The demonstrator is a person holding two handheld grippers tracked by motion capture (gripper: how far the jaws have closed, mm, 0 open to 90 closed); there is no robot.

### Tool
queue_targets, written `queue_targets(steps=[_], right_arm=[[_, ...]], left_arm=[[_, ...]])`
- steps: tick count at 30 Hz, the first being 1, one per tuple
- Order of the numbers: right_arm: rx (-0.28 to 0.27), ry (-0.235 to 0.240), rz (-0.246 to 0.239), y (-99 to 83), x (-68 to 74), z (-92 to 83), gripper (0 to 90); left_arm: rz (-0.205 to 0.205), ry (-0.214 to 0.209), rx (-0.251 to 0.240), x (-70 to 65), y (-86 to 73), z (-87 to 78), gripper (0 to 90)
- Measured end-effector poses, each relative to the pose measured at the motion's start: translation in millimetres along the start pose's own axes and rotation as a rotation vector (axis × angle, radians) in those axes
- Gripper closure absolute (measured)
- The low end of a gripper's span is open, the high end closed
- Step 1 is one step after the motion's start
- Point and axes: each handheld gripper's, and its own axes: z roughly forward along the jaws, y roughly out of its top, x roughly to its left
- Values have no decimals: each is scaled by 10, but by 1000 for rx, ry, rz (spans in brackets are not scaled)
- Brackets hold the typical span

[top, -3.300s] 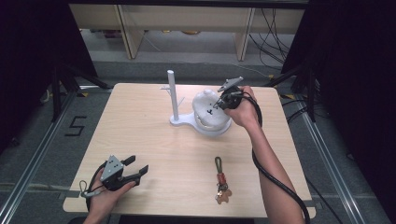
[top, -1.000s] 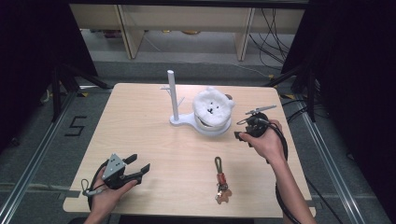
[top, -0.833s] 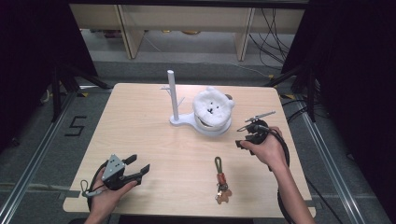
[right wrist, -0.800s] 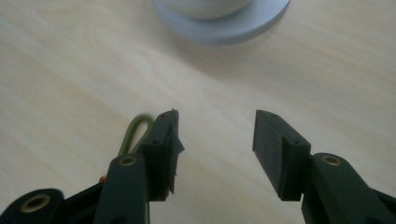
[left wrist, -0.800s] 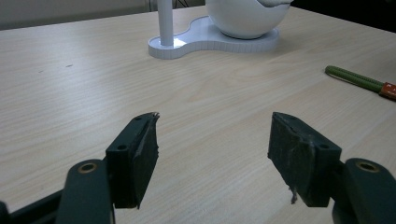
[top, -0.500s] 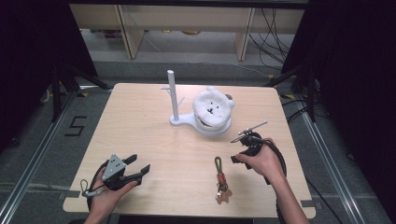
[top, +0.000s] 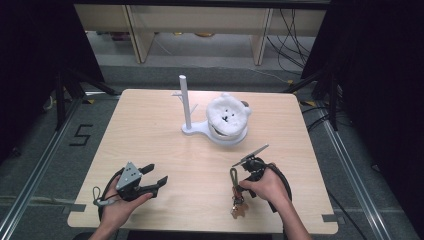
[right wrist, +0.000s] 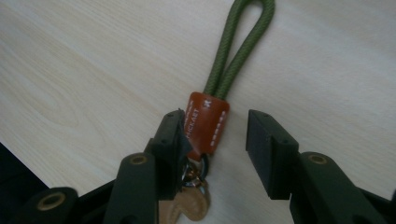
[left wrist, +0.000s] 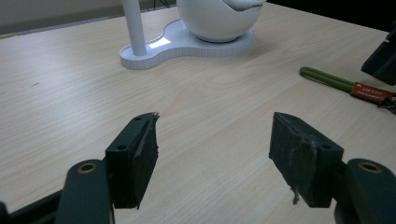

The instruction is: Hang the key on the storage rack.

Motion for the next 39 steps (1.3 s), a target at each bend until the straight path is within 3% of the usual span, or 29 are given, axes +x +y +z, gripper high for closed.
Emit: queue_targets(steps=[1,7,11,14,15,16,17,20,21,22,27,30,31,32,39], right_arm=[[20,3,39,6,46,9,586],[31,19,28,68,103,62,602],[59,-2,34,112,113,88,606],[60,-10,29,124,113,99,617],[36,-32,23,122,123,128,621],[36,-32,23,122,123,128,621],[24,-32,-12,126,102,158,620],[34,-23,-16,124,104,164,627],[42,-25,-10,122,114,158,629],[61,-23,26,117,146,145,631],[64,-95,5,107,181,162,660],[49,-84,-13,106,179,176,670],[69,-115,-7,114,206,169,692],[63,-121,-32,114,197,176,704],[78,-136,-54,127,224,180,732]], left_arm=[[2,1,2,-4,-1,-3,317],[3,11,9,-9,10,-8,317],[-4,9,10,-8,-9,0,317],[-5,10,14,-4,-15,2,317],[-4,10,14,-3,-18,-2,317],[-4,10,14,-3,-18,-2,317],[-3,10,14,-8,-20,-10,317],[-5,4,4,-16,-30,-10,317],[-5,4,4,-16,-30,-10,317],[-7,3,4,-19,-33,-7,317],[-1,6,15,-31,-35,-11,317],[2,6,15,-28,-40,-12,317],[2,7,15,-23,-44,-14,317],[1,8,16,-23,-46,-14,317],[-6,0,11,-27,-62,-2,317]])
